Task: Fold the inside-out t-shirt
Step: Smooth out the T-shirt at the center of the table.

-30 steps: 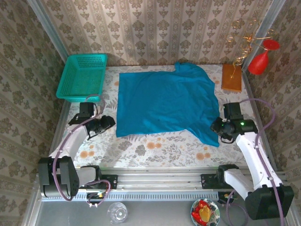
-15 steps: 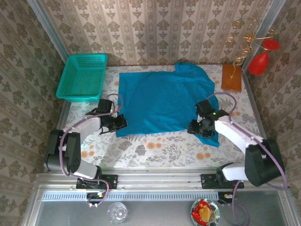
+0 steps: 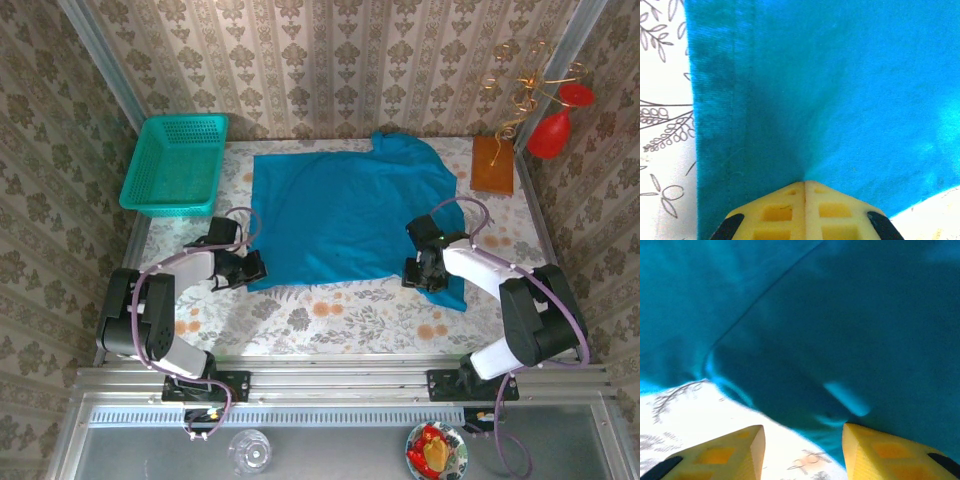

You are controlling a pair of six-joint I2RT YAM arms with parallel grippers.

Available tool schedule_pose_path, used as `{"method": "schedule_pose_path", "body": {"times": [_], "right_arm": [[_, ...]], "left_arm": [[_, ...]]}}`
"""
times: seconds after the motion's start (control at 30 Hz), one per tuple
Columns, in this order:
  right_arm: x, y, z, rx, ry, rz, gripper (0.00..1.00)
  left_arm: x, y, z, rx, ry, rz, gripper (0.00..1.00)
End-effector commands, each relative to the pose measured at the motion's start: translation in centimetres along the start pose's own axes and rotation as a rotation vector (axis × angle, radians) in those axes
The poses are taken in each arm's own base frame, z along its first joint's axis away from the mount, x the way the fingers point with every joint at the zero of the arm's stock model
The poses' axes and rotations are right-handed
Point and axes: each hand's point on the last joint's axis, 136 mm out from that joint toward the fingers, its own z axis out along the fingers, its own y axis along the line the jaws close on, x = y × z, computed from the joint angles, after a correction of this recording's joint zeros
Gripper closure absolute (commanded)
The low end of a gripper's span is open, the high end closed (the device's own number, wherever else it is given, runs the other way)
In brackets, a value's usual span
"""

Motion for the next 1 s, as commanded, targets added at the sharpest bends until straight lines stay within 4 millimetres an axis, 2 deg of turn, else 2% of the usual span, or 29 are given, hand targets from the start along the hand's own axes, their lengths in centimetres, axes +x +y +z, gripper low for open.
{"method": "schedule_pose_path", "body": {"times": [0.0, 0.1, 0.27, 0.33, 0.43, 0.57, 0.7, 0.97], "right_arm": [[-0.8, -3.0, -1.1, 0.168, -0.062, 0.031, 0.56], [-1.3, -4.0, -1.6, 0.225, -0.082, 0.040, 0.63], [-1.3, -3.7, -2.8, 0.226, -0.083, 0.032, 0.77], [-1.0, -3.2, -3.4, 0.210, -0.084, 0.021, 0.77], [0.0, -1.4, -3.7, 0.127, -0.067, 0.005, 0.73], [1.6, 1.0, -2.9, 0.013, -0.006, 0.005, 0.71], [2.2, 2.6, -1.6, -0.080, 0.029, 0.024, 0.76], [1.7, 0.0, -0.4, 0.070, 0.012, 0.061, 0.65]], "left_arm": [[-0.1, 0.4, -0.6, -0.009, -0.026, -0.006, 0.92], [-0.1, 0.6, -0.6, -0.011, -0.026, -0.009, 0.92], [0.0, 0.7, -0.6, -0.013, -0.024, -0.010, 0.92], [0.0, 0.7, -0.6, -0.013, -0.023, -0.011, 0.92], [0.0, 0.7, -0.7, -0.012, -0.023, -0.010, 0.92], [-0.1, 0.6, -0.8, -0.006, -0.027, -0.011, 0.92], [-0.1, 0.5, -0.8, -0.002, -0.024, -0.013, 0.92], [0.2, 0.8, -0.8, -0.007, -0.019, -0.015, 0.92]]}}
